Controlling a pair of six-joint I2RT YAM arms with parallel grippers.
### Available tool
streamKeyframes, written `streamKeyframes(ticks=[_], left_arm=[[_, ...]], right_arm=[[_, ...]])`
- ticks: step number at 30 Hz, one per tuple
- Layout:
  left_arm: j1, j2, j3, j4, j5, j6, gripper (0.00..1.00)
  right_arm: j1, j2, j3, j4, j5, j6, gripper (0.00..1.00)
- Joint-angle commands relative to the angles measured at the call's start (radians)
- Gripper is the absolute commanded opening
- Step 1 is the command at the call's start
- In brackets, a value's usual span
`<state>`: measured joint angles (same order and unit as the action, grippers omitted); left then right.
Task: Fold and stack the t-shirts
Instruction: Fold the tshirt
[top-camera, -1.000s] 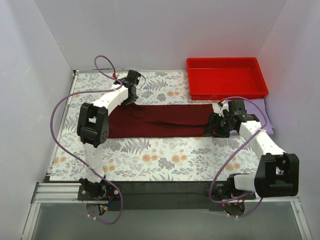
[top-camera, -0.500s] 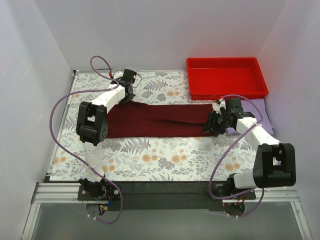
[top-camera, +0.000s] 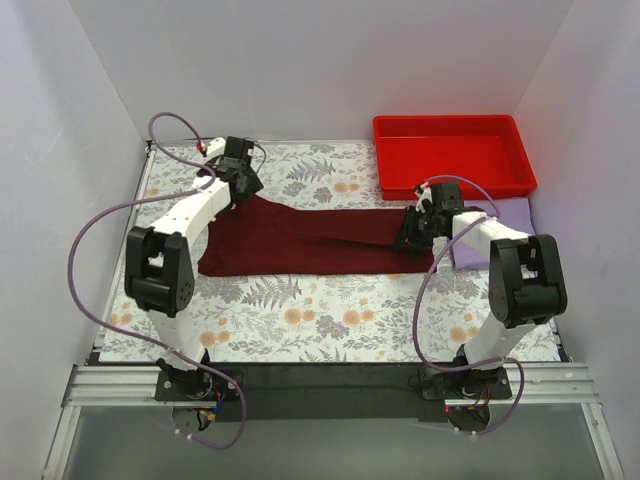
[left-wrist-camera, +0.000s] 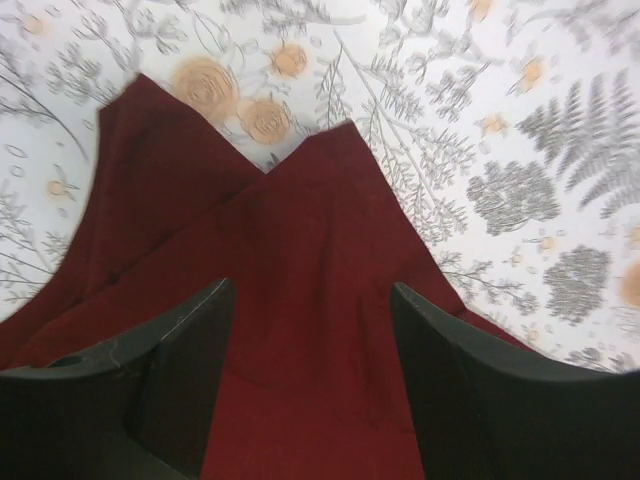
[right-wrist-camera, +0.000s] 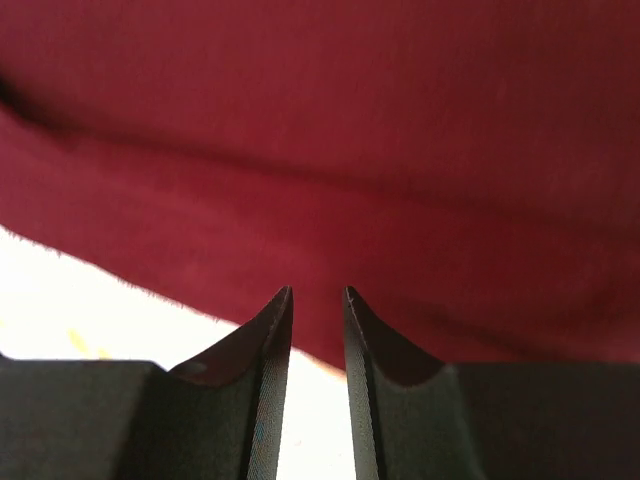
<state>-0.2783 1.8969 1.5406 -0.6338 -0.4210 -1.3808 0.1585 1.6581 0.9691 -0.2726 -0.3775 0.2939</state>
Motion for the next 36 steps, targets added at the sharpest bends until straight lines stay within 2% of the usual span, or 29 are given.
streamKeyframes(ticks=[1,5,10,15,18,22,24,27,31,36], left_arm=[[0.048,-0.2,-0.124,0.023,0.011,-0.021,0.62],[0.123,-0.353,-0.32,0.04,0.063,-0.047,0.64],[0.212,-0.543,-0.545,0.058,0.157,-0.061,0.65],[0.277,-0.636,-0.73,0.066,0.215,-0.081,0.68],[0.326,-0.676,-0.775,0.069,0.235,-0.092,0.7],[0.347,-0.688,-0.81,0.085,0.243,-0.098,0.71],[0.361,-0.673,-0.812,0.094,0.255,-0.1,0.71],[0.372,-0.641,-0.8,0.114,0.28,-0.098,0.71],[0.372,-0.561,-0.786,0.115,0.289,-0.104,0.7],[0.372,-0.518,-0.781,0.123,0.286,-0.081,0.67]], right_arm=[[0.001,0.061,0.092,0.067,0.031,0.011,0.33],[0.003,0.123,0.175,0.076,0.077,0.011,0.35],[0.001,0.126,0.21,0.099,0.149,0.028,0.39],[-0.004,0.03,0.123,0.105,0.149,0.053,0.41],[-0.028,-0.076,0.01,0.11,0.161,0.086,0.48],[-0.095,-0.26,-0.163,0.17,0.141,0.154,0.66],[-0.135,-0.337,-0.214,0.194,0.108,0.178,0.71],[-0.178,-0.388,-0.285,0.23,0.06,0.186,0.72],[-0.223,-0.397,-0.345,0.263,-0.014,0.215,0.66],[-0.261,-0.368,-0.42,0.407,-0.113,0.266,0.6]])
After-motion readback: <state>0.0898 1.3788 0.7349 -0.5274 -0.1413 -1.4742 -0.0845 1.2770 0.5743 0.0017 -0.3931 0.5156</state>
